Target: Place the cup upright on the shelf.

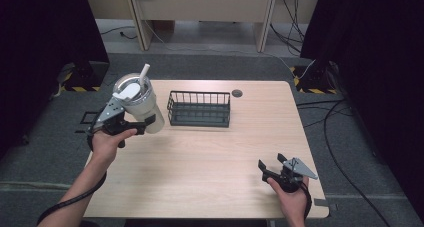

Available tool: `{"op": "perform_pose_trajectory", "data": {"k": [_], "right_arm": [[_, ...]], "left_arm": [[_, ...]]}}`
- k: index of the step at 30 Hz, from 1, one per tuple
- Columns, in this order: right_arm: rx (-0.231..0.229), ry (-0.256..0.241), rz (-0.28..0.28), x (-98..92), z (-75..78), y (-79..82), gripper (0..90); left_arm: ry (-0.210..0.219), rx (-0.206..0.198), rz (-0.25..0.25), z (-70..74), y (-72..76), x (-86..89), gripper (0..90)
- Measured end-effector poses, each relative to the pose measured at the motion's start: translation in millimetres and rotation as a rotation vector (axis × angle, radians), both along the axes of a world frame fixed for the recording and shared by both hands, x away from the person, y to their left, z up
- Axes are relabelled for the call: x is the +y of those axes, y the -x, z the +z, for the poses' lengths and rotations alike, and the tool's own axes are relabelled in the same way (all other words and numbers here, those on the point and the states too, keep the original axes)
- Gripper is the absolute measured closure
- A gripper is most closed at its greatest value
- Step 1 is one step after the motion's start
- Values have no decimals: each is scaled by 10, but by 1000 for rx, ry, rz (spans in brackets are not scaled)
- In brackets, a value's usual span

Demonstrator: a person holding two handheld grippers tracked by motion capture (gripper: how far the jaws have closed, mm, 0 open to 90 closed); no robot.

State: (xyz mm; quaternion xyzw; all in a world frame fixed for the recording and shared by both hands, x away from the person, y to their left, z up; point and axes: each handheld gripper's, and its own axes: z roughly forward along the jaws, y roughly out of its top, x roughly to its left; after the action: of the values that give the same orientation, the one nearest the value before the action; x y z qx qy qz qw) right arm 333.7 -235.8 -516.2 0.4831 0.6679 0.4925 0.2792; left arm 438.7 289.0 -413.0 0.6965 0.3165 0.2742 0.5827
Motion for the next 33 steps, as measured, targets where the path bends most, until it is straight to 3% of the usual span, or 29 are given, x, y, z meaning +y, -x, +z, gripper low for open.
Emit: {"op": "perform_pose_trajectory", "data": {"k": [33], "right_arm": [[-2,-6,-1,-5,-1,2,192]], "left_arm": [[-15,-18,-51,196,-171,-300,100]]}}
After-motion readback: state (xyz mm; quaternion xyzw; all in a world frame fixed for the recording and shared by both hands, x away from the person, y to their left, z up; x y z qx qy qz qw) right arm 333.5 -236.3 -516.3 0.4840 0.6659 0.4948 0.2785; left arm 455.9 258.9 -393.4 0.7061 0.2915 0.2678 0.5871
